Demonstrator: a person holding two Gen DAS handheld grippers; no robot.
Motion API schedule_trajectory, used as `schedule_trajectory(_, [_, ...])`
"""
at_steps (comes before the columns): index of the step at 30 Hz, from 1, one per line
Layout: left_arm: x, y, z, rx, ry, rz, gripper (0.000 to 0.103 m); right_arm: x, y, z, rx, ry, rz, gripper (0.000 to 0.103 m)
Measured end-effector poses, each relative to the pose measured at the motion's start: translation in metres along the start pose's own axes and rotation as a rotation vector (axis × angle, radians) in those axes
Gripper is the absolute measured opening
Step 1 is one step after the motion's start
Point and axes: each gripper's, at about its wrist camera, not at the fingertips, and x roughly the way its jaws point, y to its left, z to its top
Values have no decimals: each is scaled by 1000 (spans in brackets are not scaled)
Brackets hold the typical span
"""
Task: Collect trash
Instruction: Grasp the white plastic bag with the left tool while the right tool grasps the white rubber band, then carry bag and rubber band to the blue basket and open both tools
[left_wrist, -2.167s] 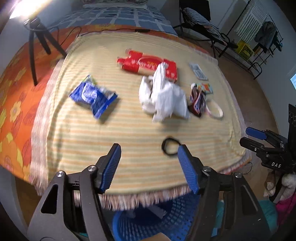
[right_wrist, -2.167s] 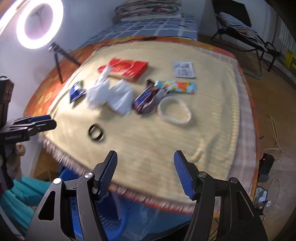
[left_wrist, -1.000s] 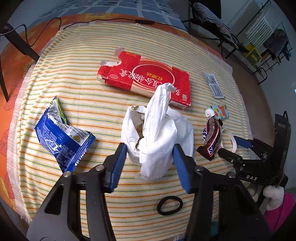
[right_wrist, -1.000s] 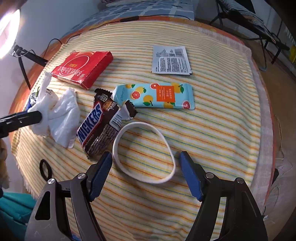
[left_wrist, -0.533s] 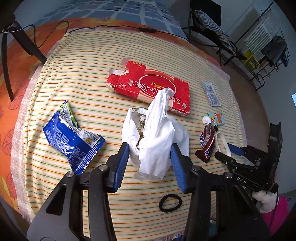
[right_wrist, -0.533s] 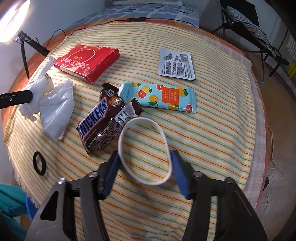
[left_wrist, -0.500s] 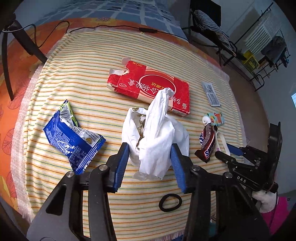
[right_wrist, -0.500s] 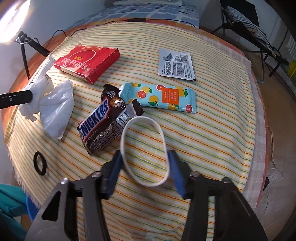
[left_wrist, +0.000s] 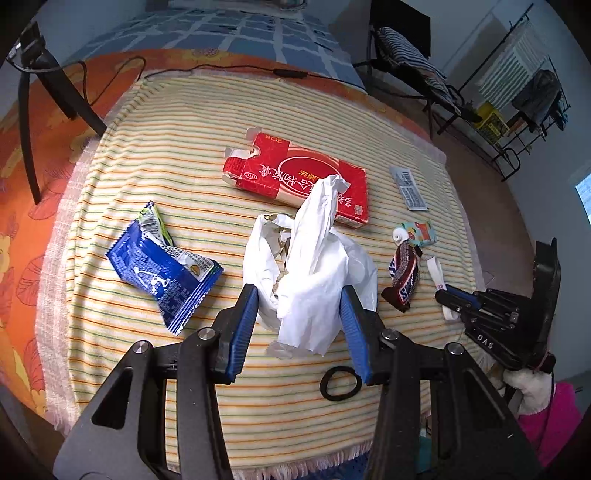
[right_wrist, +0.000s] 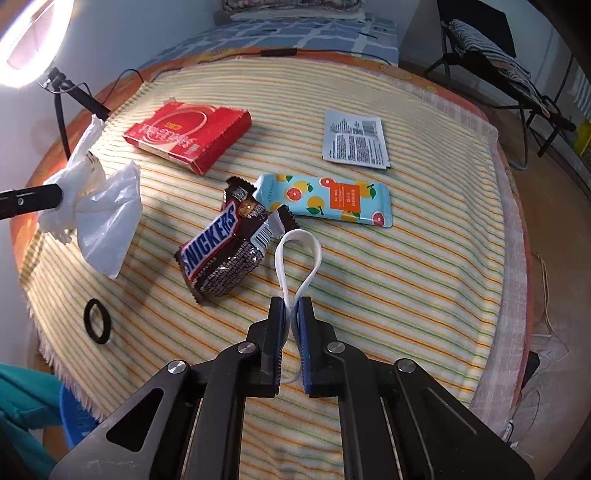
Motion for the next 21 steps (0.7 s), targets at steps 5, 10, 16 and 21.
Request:
schedule_trajectory(5, [-19,-5,-11,37,-20,-1,46,-22,7,-8,-16,-33,1,7])
schedule_trajectory(10, [-37,-9,-27,68,-32,-2,46,-47,27,-21,-52,-67,1,7])
schedule_trajectory(16, [-54,-11,-56,102,-21,-3,46,-69,53,-42,-99,-91,9,7])
schedule_trajectory(21, [-67,-13,-87,131,-7,-1,46,-83,75,-60,-119,-100,44,7])
